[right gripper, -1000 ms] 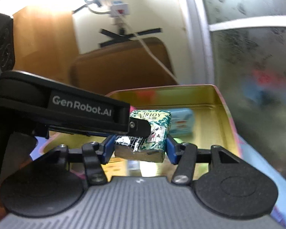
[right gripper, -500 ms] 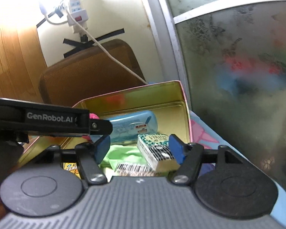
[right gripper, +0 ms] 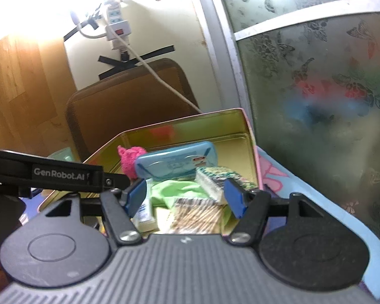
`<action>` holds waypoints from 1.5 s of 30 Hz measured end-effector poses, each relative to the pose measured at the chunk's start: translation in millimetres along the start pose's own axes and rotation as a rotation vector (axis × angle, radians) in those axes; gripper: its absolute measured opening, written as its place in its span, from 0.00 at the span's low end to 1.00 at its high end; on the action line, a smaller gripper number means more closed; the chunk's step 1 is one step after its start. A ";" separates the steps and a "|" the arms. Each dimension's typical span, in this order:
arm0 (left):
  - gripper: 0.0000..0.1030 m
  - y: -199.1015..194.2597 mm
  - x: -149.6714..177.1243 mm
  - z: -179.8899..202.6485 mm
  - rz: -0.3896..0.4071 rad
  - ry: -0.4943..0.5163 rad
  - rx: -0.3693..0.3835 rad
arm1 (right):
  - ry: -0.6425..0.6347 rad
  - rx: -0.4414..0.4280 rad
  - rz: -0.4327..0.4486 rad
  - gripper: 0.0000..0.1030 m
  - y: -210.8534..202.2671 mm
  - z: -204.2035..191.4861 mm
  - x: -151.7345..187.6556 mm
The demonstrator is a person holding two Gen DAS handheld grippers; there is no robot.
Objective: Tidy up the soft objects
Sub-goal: 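Lower the tissue pack into the pink tin and open the right gripper, then withdraw the right gripper up and away from the tin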
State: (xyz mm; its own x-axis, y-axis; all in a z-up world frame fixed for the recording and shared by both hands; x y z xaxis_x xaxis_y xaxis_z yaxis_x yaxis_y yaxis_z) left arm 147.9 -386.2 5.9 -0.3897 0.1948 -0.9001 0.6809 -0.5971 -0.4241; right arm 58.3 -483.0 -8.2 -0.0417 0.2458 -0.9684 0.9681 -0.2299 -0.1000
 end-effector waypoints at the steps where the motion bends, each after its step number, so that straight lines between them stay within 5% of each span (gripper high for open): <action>1: 0.63 -4.9 0.5 -5.2 0.004 0.001 -0.010 | -0.004 -0.005 -0.002 0.67 -1.2 -3.8 0.9; 21: 0.67 -95.5 55.5 -139.4 0.047 -0.082 -0.227 | -0.144 -0.138 -0.029 0.67 -23.1 -104.5 18.6; 45: 0.73 -137.5 123.9 -243.4 0.012 -0.109 -0.411 | -0.262 -0.281 -0.270 0.68 -18.2 -203.9 104.1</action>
State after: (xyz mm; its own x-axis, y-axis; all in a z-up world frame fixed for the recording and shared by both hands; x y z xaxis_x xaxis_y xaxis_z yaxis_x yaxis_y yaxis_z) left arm 156.9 -90.6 -71.7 -0.4287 0.0932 -0.8986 0.8677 -0.2347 -0.4383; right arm 86.8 -261.3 -60.7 -0.3269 0.0073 -0.9450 0.9420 0.0827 -0.3252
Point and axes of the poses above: each gripper's, at about its wrist camera, not at the fingertips, and y roughly the way its jaws point, z to its right, x to its underside, the point moved 9 cm from there along y, roughly the way its jaws point, and after that the axes turned 14 degrees about z, right-handed, at the moved point
